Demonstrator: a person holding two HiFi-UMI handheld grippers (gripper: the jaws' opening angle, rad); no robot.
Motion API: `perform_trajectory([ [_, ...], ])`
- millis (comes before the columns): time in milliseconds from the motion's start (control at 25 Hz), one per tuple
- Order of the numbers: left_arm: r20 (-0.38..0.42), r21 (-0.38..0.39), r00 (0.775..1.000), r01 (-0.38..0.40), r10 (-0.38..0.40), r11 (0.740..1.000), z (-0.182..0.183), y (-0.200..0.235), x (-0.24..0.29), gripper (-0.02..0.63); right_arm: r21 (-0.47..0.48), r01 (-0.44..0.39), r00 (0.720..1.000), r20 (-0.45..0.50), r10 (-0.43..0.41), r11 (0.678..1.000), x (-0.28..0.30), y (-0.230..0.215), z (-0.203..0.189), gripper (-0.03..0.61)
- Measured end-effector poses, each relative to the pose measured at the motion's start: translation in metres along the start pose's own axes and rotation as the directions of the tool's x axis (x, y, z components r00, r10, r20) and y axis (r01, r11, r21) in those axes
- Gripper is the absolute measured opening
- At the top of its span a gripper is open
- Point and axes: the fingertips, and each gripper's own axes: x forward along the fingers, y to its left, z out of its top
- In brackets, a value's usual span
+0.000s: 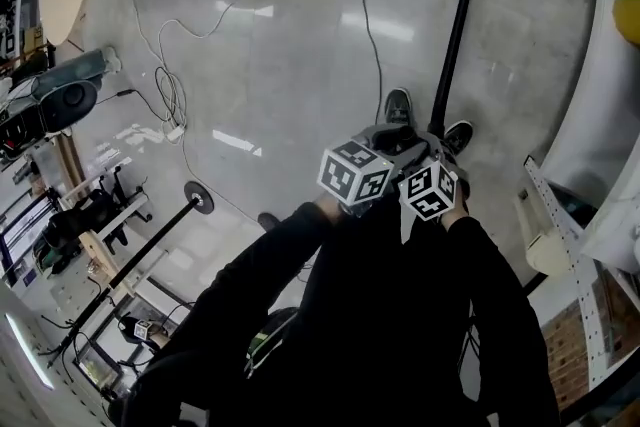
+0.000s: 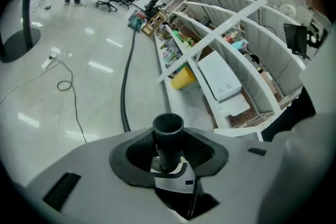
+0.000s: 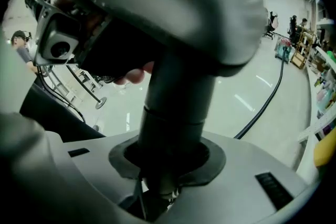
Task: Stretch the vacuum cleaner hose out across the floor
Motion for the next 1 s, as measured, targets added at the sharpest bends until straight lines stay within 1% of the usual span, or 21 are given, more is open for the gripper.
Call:
perform_trajectory([
  [40,0.001,-0.025,1.0,-0.018,0.018,1.0,-0.007,0.016,0.007,0.164,0.01,0.012,1.0,-0.019,-0.012,1.0,0.011,-0.004,-0.01,0.16],
  [80,-0.001,-0.047,0.999,-0.041,0.041,0.998,-0.014,0.033,0.013,0.164,0.019,0.035,0.998,-0.046,-0.034,0.999,0.02,-0.011,-0.021,0.309],
  [120,-0.004,-0.067,0.998,-0.064,0.064,0.996,-0.022,0.05,0.019,0.164,0.031,0.057,0.996,-0.075,-0.055,0.998,0.027,-0.017,-0.033,0.365],
  [160,-0.01,-0.087,0.996,-0.085,0.085,0.993,-0.031,0.068,0.025,0.164,0.052,0.067,0.993,-0.1,-0.061,0.996,0.031,-0.02,-0.046,0.372],
  [240,-0.032,-0.123,0.992,-0.122,0.119,0.985,-0.052,0.105,0.034,0.164,0.136,0.043,0.992,-0.127,-0.026,0.99,0.033,-0.02,-0.068,0.377],
  [320,-0.073,-0.169,0.987,-0.151,0.14,0.974,-0.077,0.144,0.044,0.164,0.241,0.014,0.992,-0.129,0.017,0.97,0.031,-0.017,-0.089,0.376],
  [360,-0.092,-0.198,0.985,-0.163,0.147,0.967,-0.089,0.163,0.048,0.164,0.281,0.013,0.992,-0.123,0.023,0.96,0.029,-0.018,-0.099,0.376],
  [480,-0.118,-0.267,0.976,-0.21,0.184,0.941,-0.113,0.218,0.058,0.164,0.343,0.033,0.995,-0.095,0.0,0.939,0.025,-0.028,-0.121,0.376],
  [520,-0.126,-0.281,0.97,-0.236,0.208,0.93,-0.12,0.237,0.059,0.164,0.354,0.038,0.996,-0.087,-0.008,0.934,0.026,-0.032,-0.126,0.376],
  [560,-0.141,-0.294,0.959,-0.276,0.244,0.915,-0.127,0.255,0.058,0.164,0.365,0.041,0.997,-0.083,-0.011,0.93,0.027,-0.036,-0.131,0.376],
  [600,-0.164,-0.304,0.942,-0.331,0.294,0.893,-0.137,0.274,0.055,0.164,0.377,0.04,0.997,-0.082,-0.01,0.925,0.028,-0.038,-0.136,0.376],
  [640,-0.193,-0.312,0.915,-0.399,0.353,0.863,-0.148,0.293,0.049,0.164,0.39,0.036,0.997,-0.082,-0.004,0.92,0.029,-0.039,-0.139,0.376],
  [720,-0.252,-0.314,0.847,-0.529,0.468,0.788,-0.169,0.326,0.029,0.164,0.415,0.019,0.997,-0.079,0.015,0.91,0.031,-0.037,-0.141,0.376],
  [760,-0.274,-0.314,0.817,-0.575,0.508,0.755,-0.178,0.34,0.017,0.166,0.426,0.007,0.997,-0.074,0.027,0.905,0.033,-0.035,-0.141,0.376],
  [920,-0.325,-0.327,0.727,-0.686,0.604,0.65,-0.196,0.386,-0.048,0.175,0.463,-0.038,0.998,-0.033,0.06,0.886,0.032,-0.029,-0.129,0.374],
  [1000,-0.336,-0.311,0.694,-0.72,0.637,0.62,-0.199,0.402,-0.082,0.175,0.477,-0.05,0.998,-0.011,0.063,0.877,0.028,-0.026,-0.125,0.374],
])
